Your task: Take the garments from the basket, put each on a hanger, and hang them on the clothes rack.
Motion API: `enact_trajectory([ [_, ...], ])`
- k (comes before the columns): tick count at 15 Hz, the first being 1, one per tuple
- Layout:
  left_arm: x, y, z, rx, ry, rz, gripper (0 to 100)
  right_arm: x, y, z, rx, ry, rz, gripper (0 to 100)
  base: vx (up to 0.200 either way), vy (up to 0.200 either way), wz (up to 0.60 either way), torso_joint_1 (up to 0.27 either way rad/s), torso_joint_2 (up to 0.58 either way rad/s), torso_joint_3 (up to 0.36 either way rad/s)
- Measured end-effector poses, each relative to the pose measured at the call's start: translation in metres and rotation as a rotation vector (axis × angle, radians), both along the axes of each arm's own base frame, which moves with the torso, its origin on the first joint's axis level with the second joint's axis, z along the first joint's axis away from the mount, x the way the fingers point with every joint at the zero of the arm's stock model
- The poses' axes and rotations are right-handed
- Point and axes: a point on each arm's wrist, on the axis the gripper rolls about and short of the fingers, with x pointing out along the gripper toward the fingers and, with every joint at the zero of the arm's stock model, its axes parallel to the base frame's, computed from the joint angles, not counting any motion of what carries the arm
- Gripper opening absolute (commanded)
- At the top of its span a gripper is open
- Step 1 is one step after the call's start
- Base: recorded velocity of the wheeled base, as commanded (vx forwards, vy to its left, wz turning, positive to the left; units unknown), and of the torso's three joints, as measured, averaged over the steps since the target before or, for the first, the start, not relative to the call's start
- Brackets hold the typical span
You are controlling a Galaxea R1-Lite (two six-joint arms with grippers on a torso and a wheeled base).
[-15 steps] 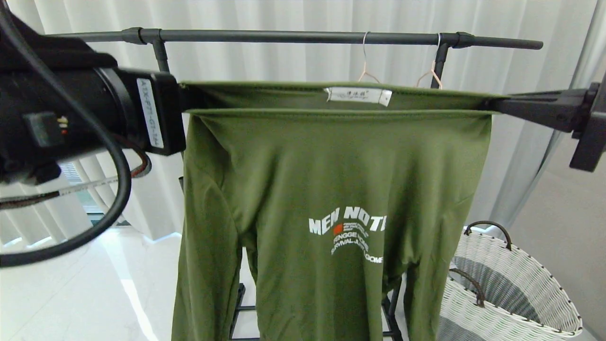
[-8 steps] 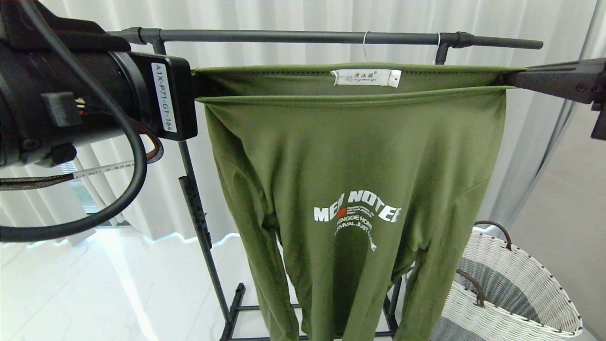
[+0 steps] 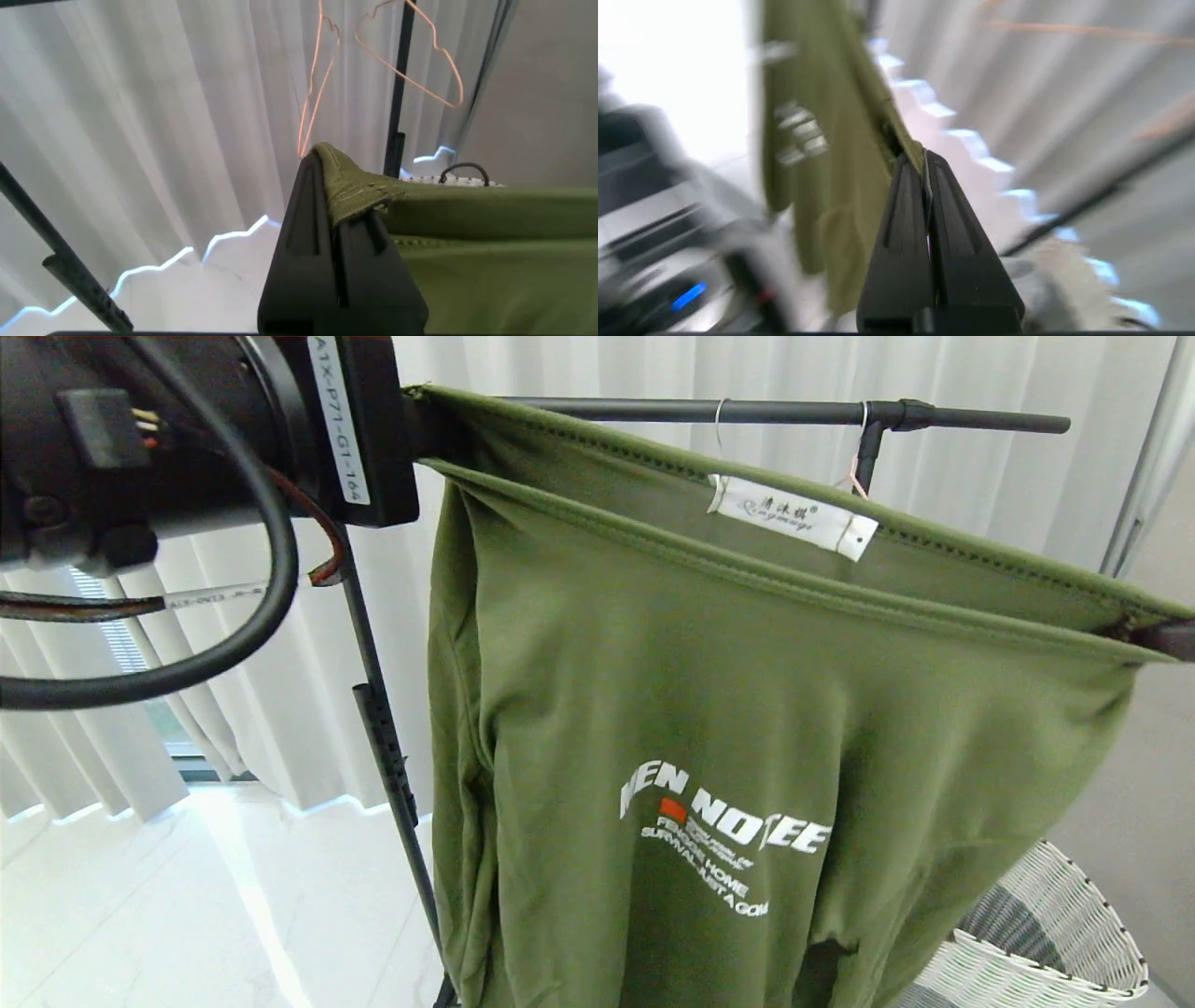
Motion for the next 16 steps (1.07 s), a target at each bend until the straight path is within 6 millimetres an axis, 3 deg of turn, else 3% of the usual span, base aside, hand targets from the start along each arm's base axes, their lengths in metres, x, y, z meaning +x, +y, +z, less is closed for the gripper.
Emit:
enact_trajectory([
  [4,0.013,-0.011,-0.008,-0.008,0.04,0.007,0,-0.034,-0.005,-0.005,-0.022,0.058,0.196,0,0.0,0.0,0.0,0.0,0.0,0.0],
  [9,0.014,-0.012,-0.012,-0.021,0.066,0.009,0,-0.041,-0.007,-0.007,-0.036,0.047,0.206,0,0.0,0.0,0.0,0.0,0.0,0.0],
  [12,0.002,-0.001,-0.021,0.052,0.189,0.016,0,-0.029,-0.005,-0.004,-0.072,-0.014,-0.036,0,0.0,0.0,0.0,0.0,0.0,0.0],
  [16,-0.041,0.03,-0.022,0.055,0.36,-0.076,0,0.01,0.023,0.018,0.114,-0.137,-0.117,0,0.0,0.0,0.0,0.0,0.0,0.0],
])
